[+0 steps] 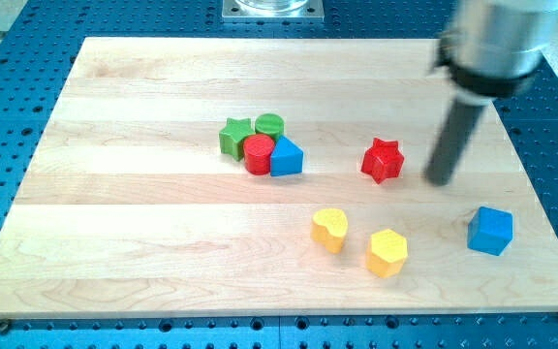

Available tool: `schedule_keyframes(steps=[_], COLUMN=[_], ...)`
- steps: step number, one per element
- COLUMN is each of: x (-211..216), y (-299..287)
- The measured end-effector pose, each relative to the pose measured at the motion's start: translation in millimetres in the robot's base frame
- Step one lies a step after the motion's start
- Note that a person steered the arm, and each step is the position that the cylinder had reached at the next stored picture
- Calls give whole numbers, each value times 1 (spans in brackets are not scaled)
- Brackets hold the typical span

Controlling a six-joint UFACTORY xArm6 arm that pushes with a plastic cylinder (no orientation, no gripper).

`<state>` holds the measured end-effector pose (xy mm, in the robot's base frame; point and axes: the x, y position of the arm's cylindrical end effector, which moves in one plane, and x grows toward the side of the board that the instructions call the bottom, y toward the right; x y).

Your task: Push the red star below the red circle

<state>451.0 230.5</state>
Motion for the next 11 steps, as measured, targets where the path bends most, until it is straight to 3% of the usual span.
schedule_keyframes(steps=[1,2,4,5,6,8,9,11], x=[-15,21,49,82,77,69,59,77], y=[-58,-148,-239,-246,-283,-263,-175,-58])
